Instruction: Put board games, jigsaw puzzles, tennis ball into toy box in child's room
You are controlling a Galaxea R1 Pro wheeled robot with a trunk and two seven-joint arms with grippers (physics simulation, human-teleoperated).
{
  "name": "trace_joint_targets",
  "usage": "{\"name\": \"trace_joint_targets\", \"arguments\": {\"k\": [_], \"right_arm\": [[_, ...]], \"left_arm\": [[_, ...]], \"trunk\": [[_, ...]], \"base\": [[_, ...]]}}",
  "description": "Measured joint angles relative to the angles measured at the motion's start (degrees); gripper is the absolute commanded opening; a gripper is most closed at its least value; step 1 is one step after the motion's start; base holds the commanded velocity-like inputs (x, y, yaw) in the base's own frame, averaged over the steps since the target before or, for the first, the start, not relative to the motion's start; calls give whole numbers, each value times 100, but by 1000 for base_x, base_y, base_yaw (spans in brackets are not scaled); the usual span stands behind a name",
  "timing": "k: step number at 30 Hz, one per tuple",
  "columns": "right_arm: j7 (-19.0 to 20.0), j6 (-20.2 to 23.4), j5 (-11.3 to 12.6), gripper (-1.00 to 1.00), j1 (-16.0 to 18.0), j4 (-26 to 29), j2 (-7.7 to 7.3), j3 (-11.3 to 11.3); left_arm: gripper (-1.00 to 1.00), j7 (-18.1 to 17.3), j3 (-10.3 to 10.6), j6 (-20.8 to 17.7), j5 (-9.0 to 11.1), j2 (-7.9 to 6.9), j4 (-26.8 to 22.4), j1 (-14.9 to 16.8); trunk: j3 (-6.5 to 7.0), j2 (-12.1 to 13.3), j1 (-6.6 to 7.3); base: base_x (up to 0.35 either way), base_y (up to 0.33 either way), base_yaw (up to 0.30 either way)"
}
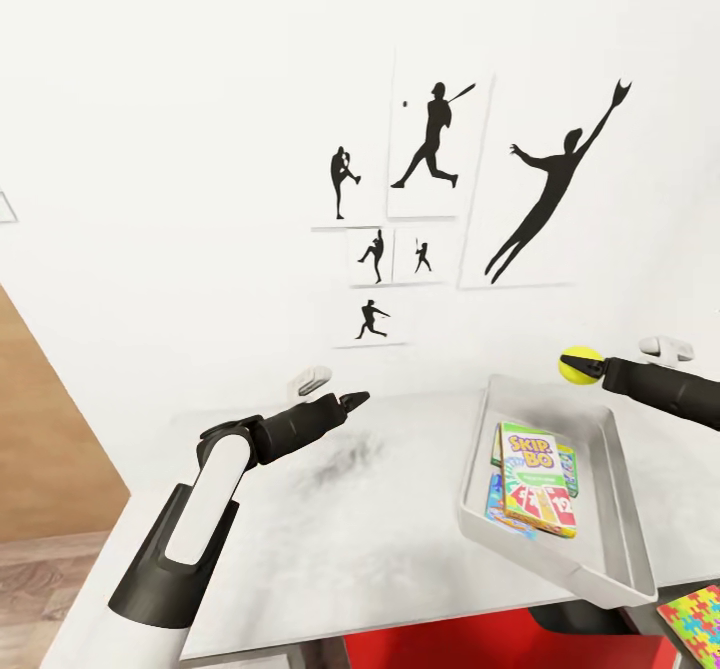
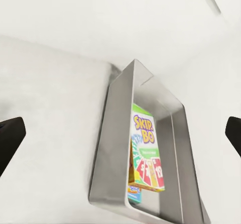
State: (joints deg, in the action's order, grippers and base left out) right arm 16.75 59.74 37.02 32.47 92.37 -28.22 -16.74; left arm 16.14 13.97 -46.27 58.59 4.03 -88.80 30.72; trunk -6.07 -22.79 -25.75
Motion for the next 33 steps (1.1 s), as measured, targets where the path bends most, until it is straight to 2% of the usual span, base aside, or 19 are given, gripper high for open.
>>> {"name": "trace_joint_targets", "arguments": {"k": [12,23,33], "right_arm": [[-2,0,1,-100,-3,0,-1,42],[-8,1,-1,-100,-2,0,7,46],[-10,0,-13,-100,-2,-2,-8,69]], "left_arm": [[100,-1,-1,1,-4,2,0,0],[100,-1,-5,1,-5,3,0,-1],[100,-1,-7,0,-4,2,0,0]], "trunk": [[15,1,0],[19,1,1],[19,0,0]], "base": [[0,-24,-67],[0,-173,-12],[0,-52,-1]]}}
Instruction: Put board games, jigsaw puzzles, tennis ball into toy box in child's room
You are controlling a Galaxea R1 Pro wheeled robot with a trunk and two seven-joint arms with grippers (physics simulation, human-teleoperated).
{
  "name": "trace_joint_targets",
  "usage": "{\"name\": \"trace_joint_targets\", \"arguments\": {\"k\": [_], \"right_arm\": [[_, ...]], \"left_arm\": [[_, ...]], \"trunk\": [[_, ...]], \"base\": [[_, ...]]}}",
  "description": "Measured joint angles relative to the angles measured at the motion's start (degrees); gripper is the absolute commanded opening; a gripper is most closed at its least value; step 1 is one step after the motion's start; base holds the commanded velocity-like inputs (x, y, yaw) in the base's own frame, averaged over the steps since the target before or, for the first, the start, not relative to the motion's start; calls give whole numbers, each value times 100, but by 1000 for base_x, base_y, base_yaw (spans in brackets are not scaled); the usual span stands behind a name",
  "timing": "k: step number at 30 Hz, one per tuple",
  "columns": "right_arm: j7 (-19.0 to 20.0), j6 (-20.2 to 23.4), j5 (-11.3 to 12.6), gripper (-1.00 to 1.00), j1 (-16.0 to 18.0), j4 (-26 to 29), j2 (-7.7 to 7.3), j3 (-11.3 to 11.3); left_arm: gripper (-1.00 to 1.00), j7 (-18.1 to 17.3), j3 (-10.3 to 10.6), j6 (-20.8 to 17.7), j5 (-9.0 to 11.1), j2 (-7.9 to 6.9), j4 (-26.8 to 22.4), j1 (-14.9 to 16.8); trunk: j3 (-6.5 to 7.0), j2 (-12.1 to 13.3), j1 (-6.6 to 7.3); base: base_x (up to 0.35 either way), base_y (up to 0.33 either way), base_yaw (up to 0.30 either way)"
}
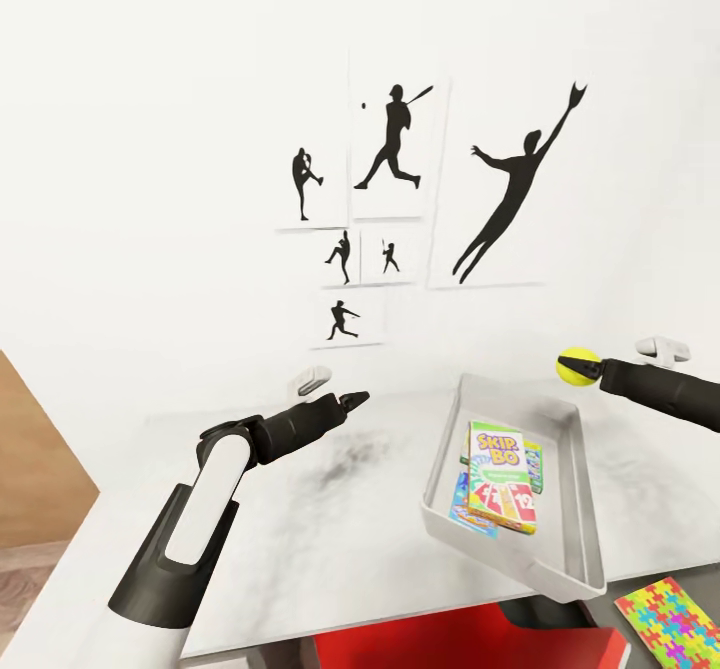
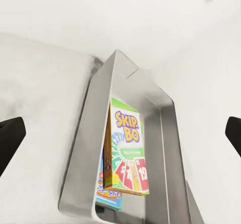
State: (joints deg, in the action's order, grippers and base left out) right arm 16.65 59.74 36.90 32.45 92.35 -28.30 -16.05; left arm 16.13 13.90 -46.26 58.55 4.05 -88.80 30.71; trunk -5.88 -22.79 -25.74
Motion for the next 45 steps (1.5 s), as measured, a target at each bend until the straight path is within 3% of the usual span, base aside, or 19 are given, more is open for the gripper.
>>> {"name": "trace_joint_targets", "arguments": {"k": [8,13,17,22,27,34,45], "right_arm": [[-11,0,-77,-100,-37,-12,-18,22],[-16,0,-328,-100,-203,-13,-68,48],[-16,-1,-547,-100,-396,-10,-216,114],[-16,1,-649,-100,-630,-10,-424,390],[-16,1,-752,-100,-802,-18,-523,699],[1,1,-924,-100,-983,-24,-553,815],[15,1,-970,-100,-1132,-49,-529,857]], "left_arm": [[100,0,0,2,-4,-2,0,0],[100,0,-3,0,-2,-2,0,0],[100,0,-7,1,-1,-2,0,-1],[100,0,-11,0,0,-5,0,-1],[100,0,-16,1,-3,-3,5,0],[100,0,-18,0,-1,-2,8,0],[100,0,-18,1,-1,-2,9,1]], "trunk": [[0,0,0],[0,0,0],[0,0,0],[0,0,0],[0,0,0],[0,0,0],[0,0,0]], "base": [[0,-10,0],[0,-3,0],[0,-1,0],[0,0,0],[0,0,0],[0,0,0],[0,0,0]]}}
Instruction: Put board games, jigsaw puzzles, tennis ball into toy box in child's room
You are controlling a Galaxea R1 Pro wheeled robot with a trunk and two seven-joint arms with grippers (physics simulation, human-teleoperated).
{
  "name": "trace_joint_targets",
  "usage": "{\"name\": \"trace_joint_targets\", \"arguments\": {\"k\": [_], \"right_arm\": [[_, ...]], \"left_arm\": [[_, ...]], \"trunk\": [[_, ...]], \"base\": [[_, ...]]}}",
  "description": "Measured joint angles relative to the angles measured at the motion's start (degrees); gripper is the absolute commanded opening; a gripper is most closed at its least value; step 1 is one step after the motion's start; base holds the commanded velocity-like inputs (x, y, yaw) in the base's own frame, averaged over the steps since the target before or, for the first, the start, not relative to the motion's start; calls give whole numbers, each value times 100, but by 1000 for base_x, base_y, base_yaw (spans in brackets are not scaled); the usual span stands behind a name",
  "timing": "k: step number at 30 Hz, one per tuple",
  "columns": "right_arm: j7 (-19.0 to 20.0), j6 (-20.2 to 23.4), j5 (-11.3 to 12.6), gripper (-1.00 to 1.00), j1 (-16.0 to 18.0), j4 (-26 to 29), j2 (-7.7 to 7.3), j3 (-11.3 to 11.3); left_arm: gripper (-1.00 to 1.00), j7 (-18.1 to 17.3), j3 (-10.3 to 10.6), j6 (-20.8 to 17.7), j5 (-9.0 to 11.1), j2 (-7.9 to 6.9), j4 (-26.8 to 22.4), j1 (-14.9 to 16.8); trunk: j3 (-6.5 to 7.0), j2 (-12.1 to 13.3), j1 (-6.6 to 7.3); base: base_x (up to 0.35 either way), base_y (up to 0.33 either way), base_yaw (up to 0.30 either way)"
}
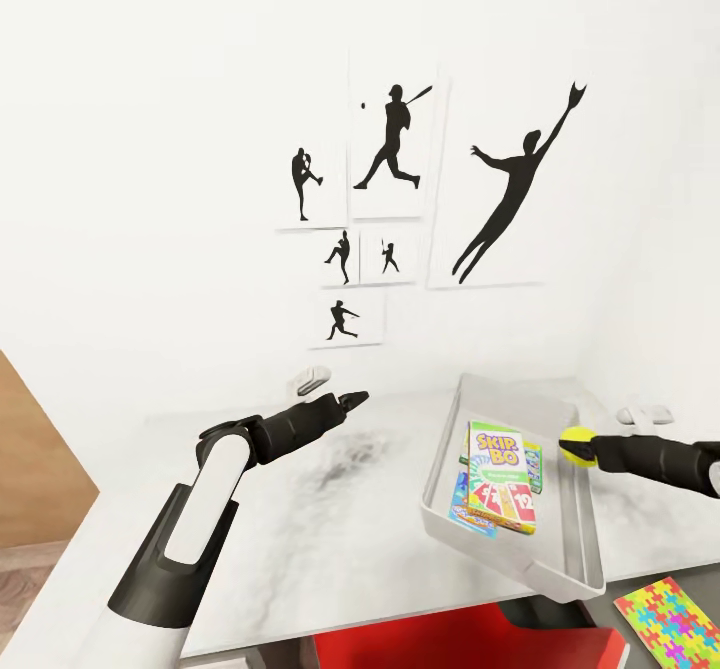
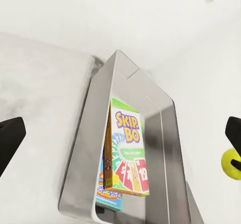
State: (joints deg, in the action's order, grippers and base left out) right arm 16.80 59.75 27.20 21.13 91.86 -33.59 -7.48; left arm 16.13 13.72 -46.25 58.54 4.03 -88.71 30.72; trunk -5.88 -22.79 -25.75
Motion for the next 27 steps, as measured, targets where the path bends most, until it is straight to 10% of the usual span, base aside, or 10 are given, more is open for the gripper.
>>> {"name": "trace_joint_targets", "arguments": {"k": [27], "right_arm": [[-32,7,-770,-100,-22,-1299,146,856]], "left_arm": [[100,0,-8,-1,-6,-4,0,-1]], "trunk": [[0,0,0]], "base": [[0,0,0]]}}
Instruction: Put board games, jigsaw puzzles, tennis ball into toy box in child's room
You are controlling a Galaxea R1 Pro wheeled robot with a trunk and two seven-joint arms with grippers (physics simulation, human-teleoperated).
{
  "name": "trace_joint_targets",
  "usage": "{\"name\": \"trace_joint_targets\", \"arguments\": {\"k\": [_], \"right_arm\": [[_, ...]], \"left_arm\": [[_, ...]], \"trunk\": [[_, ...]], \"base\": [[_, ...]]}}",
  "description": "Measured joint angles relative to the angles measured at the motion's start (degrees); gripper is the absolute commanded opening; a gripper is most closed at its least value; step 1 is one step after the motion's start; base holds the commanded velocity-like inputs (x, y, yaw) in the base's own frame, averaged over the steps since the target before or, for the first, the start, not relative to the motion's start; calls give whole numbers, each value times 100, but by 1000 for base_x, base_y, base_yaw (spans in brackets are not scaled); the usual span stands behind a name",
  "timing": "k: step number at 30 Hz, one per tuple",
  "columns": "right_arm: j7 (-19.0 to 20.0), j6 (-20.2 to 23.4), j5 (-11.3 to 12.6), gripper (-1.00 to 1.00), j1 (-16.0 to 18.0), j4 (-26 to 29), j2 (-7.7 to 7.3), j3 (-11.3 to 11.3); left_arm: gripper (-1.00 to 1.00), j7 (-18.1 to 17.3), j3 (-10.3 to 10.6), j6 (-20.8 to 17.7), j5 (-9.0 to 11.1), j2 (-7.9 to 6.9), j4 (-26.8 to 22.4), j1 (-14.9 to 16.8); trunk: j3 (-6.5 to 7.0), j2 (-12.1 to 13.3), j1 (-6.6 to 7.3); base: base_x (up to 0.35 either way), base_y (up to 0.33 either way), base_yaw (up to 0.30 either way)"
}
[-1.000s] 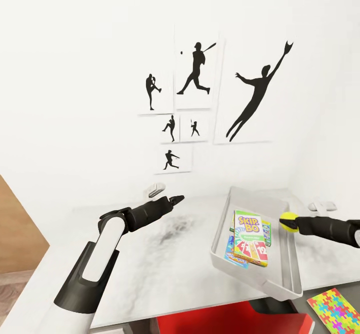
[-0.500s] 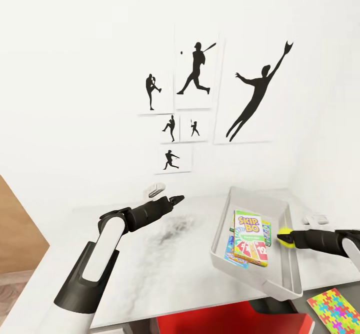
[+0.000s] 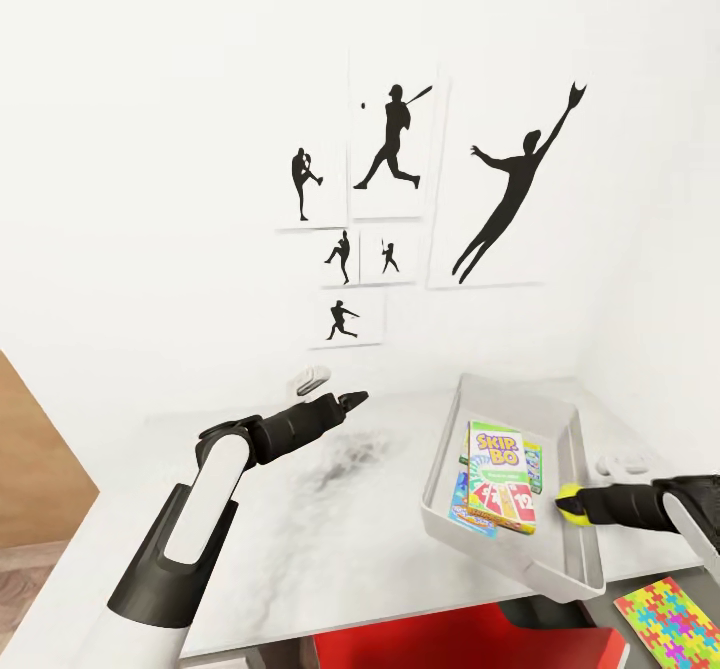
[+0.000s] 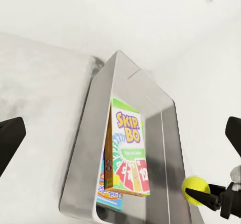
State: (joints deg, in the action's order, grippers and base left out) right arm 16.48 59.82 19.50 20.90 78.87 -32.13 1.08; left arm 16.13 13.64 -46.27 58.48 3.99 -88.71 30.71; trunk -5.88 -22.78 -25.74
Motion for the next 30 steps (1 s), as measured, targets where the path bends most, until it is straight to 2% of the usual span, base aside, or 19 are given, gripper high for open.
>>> {"name": "trace_joint_targets", "arguments": {"k": [4,15,22,30], "right_arm": [[5,-1,-93,-100,5,-76,37,84],[3,-1,-152,-100,13,-122,105,143],[0,-1,-202,-100,19,-131,288,163],[-25,-4,-474,-100,26,-162,494,166]], "left_arm": [[100,0,-1,0,3,-3,0,0],[100,0,-1,0,6,-4,0,0],[100,0,-1,0,6,-5,0,0],[100,-4,-1,0,11,-5,0,0]], "trunk": [[0,0,0],[0,0,0],[0,0,0],[0,0,0]], "base": [[0,0,0],[0,0,0],[0,0,0],[0,0,0]]}}
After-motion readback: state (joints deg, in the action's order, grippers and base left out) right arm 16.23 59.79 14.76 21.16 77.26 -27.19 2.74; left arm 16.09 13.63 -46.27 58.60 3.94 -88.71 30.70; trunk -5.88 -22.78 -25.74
